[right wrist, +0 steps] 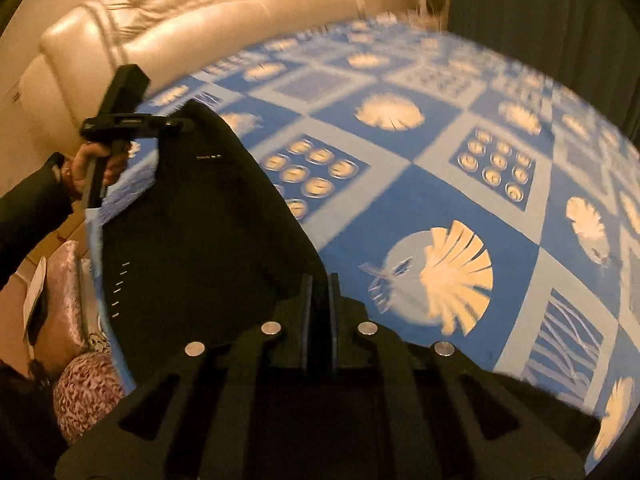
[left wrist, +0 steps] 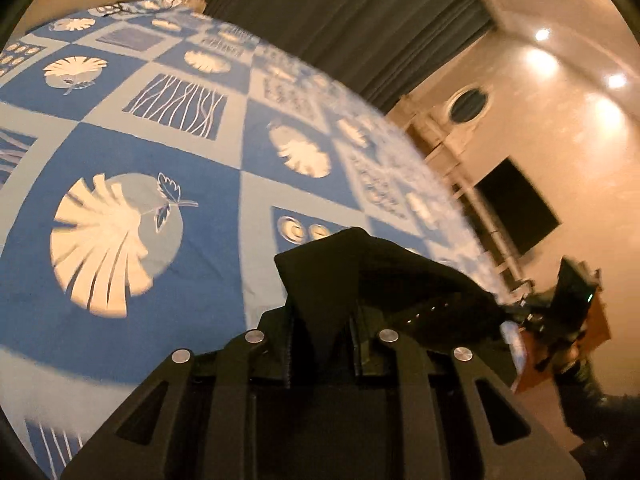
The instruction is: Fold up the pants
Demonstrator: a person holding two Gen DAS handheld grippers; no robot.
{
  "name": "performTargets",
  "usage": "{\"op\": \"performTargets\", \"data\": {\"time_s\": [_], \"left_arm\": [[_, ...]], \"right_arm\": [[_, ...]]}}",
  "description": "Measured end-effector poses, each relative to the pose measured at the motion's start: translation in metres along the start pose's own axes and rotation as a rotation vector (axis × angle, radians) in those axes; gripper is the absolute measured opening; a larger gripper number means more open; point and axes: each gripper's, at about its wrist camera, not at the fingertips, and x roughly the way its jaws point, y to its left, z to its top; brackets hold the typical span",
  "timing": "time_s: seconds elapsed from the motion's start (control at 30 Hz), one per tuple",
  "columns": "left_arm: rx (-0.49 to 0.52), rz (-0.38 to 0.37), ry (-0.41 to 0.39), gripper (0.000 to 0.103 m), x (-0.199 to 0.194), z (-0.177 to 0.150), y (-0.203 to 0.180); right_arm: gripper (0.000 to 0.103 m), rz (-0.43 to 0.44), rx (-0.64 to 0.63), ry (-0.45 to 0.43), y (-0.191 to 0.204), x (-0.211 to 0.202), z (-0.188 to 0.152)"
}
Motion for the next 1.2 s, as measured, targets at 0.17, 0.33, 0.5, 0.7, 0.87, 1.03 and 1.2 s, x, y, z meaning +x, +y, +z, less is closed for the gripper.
{"op": "performTargets", "data": {"time_s": [0.17,0.33,0.5,0.7,0.87,1.03,1.2], "left_arm": [[-0.069,-0.029,-0.022,0.048,-0.044,-0.059,0.0],[-0.22,0.056,-0.014,0.072,-0.078,-0.124,0.016],[-0.452,0.065,-0.092,0.072,-0.108,-0.18,0.036],[-0.601,0.012,-0.209,0.078,-0.114,-0.202,0.021],[-0.655,0.097,-0.274,0.08,-0.105,-0.198,0.011],[-0.644,0.138,-0.371,0.085,-0.118,-0.206,-0.015],[-0.667,0.19,-0.351,0.086,-0.098,-0.203,-0.011]], "right_arm": [[0.008,-0.056,-0.077,0.006,0.08,0.002,-0.072],[0.024,0.001,-0.046,0.078,0.118,0.026,-0.14],[0.058,0.108,0.188,0.031,0.107,0.012,-0.17],[0.067,0.25,0.679,-0.159,0.046,-0.023,-0.206],[0.069,0.316,0.975,-0.271,0.006,-0.031,-0.224],[0.074,0.331,1.145,-0.34,-0.012,-0.033,-0.23],[0.073,0.344,1.235,-0.32,-0.018,-0.007,-0.224]]}}
